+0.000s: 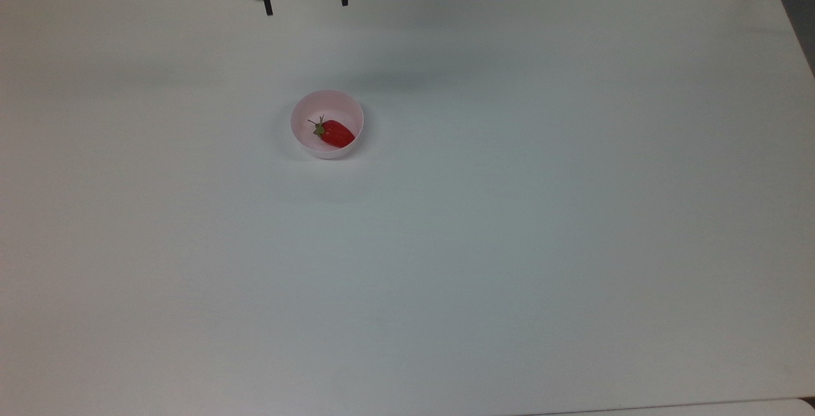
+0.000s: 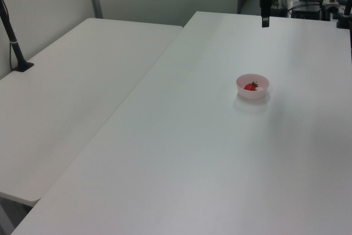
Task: Pick up strawberry from bowl
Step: 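Move the open gripper over the pink bowl and lower it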
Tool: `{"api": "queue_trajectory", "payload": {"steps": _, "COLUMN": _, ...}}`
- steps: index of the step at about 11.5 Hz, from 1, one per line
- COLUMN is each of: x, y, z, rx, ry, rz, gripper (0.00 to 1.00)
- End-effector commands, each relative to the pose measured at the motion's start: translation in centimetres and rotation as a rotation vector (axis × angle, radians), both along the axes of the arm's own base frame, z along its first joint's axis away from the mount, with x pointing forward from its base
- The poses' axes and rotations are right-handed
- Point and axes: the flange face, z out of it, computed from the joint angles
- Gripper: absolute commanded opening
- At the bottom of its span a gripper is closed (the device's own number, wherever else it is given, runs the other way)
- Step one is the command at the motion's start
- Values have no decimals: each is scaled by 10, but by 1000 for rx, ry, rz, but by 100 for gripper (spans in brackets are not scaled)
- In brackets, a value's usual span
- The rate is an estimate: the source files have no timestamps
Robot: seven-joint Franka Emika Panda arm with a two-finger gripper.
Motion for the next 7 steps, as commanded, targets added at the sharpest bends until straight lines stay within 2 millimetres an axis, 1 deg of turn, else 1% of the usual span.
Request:
{"api": "queue_trajectory", "payload": {"steps": 1, "x": 19, "y": -4, "z": -30, "rx": 30, "ry": 9, "rz": 186, "gripper": 100}}
{"api": "queue_trajectory", "payload": {"steps": 3, "x": 27, "y": 2, "z": -62, "rx": 27, "ry": 37, "rz": 269, "gripper": 100}}
{"api": "queue_trajectory", "payload": {"steps": 4, "x": 29, "y": 6, "z": -72, "rx": 20, "ry": 40, "rz": 282, "gripper": 100}}
{"api": "queue_trajectory", "payload": {"steps": 5, "x": 32, "y": 9, "z": -92, "rx": 9, "ry": 51, "rz": 311, "gripper": 100}}
{"api": "queue_trajectory", "payload": {"steps": 7, "x": 32, "y": 9, "z": -121, "rx": -8, "ry": 73, "rz": 408, "gripper": 100}}
